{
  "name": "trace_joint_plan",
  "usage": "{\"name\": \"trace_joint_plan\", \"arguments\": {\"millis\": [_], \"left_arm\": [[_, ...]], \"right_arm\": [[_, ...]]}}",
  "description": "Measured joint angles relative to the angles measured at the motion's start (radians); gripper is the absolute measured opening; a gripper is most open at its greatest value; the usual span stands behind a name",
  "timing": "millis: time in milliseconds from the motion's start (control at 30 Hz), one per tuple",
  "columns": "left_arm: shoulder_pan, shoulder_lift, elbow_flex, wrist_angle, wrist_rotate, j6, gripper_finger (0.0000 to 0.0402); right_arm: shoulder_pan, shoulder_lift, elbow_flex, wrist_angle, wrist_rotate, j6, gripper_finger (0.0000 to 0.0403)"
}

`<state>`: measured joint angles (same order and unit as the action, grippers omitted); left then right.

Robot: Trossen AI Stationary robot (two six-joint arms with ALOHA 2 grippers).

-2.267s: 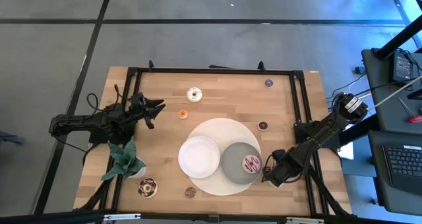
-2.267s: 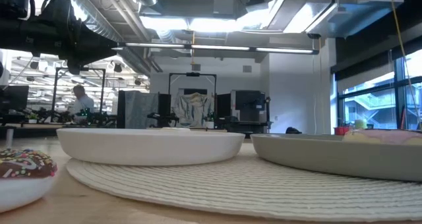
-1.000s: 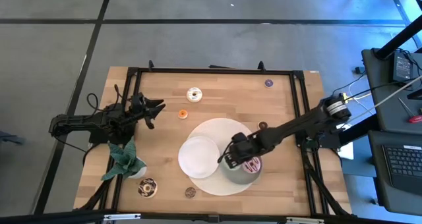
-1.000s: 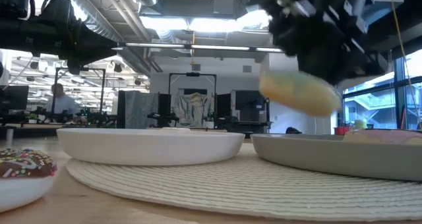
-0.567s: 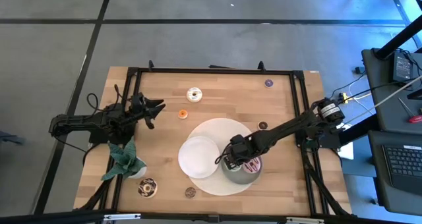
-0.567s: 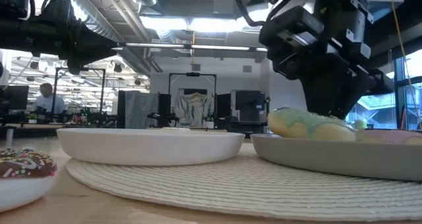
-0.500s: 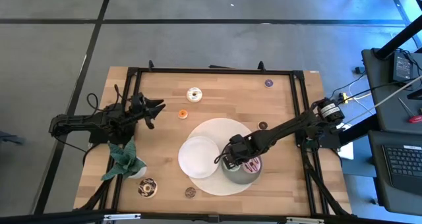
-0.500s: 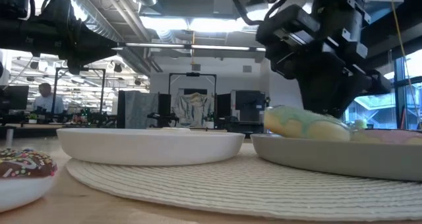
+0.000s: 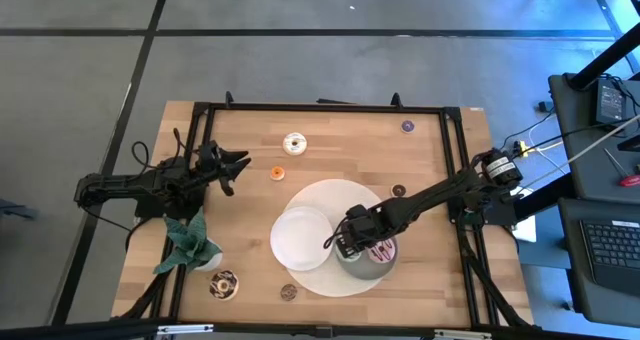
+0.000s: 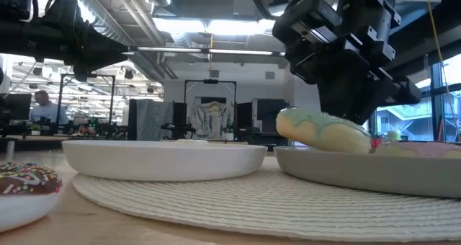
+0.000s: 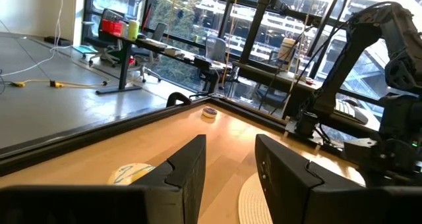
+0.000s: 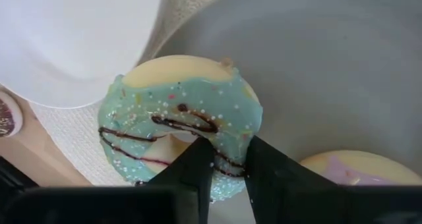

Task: Pick & Place donuts
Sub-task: Put the large green donut on the gray plate, then put the small yellow donut on the white plate

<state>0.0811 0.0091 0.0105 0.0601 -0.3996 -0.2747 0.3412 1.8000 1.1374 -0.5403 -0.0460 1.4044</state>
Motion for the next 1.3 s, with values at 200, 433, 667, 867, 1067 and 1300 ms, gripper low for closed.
{"name": "trace_joint_plan", "arguments": {"millis": [200, 433, 667, 867, 1067, 1300], "left_arm": [[0.000, 0.000, 0.000, 0.000, 0.000, 0.000, 0.0127], [0.000, 0.000, 0.000, 0.000, 0.000, 0.000, 0.0127], [0.000, 0.000, 0.000, 0.000, 0.000, 0.000, 0.0127], [0.000, 0.000, 0.000, 0.000, 0.000, 0.000, 0.0127], [0.000, 0.000, 0.000, 0.000, 0.001, -0.001, 0.0127], [-0.001, 0.000, 0.000, 0.157, 0.126, 0.015, 0.0127]], "right_arm": [[0.000, 0.000, 0.000, -0.012, 0.000, 0.000, 0.0124], [0.000, 0.000, 0.000, -0.015, -0.001, 0.004, 0.0161], [0.000, 0.000, 0.031, -0.080, -0.009, 0.006, 0.0168], [0.000, 0.000, 0.130, -0.275, -0.009, 0.000, 0.0169], [0.006, 0.000, 0.253, -0.529, 0.003, -0.061, 0.0169], [0.072, -0.077, 0.324, -0.599, 0.344, -0.376, 0.0168]]}}
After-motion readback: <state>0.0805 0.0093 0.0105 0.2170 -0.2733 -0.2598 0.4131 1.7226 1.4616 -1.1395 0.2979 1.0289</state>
